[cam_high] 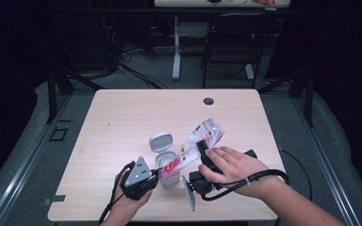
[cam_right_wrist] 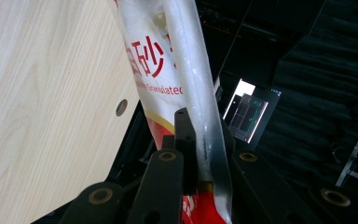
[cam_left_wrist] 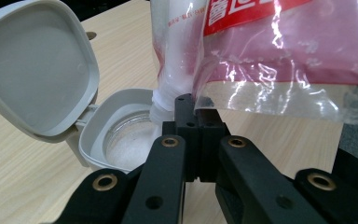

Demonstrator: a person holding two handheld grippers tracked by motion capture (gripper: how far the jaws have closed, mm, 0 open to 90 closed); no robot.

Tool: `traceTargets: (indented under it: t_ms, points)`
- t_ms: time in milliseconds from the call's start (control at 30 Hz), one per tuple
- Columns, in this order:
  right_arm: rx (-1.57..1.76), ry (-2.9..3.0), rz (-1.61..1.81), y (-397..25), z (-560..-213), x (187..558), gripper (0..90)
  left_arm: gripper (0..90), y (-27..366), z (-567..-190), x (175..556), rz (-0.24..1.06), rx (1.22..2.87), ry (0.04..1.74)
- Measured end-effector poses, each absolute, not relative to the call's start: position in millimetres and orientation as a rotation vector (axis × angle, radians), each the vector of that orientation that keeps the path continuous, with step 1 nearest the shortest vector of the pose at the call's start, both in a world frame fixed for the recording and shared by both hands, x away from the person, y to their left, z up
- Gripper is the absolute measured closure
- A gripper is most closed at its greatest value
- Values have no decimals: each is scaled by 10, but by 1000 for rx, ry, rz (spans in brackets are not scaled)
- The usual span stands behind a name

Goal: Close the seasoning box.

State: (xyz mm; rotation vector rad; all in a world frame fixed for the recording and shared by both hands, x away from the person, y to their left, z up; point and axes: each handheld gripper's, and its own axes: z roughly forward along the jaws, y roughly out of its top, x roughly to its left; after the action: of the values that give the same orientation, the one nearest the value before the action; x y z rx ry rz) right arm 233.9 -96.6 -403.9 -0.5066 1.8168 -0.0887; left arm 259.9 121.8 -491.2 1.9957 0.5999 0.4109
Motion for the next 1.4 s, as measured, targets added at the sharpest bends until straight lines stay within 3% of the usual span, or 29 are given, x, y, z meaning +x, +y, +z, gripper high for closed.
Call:
traceTargets:
  t_ms: [1400]
  points:
    - [-497,1815,-58,-948,-4033,2383,866,900,1237,-4902,2619,413,1987,606]
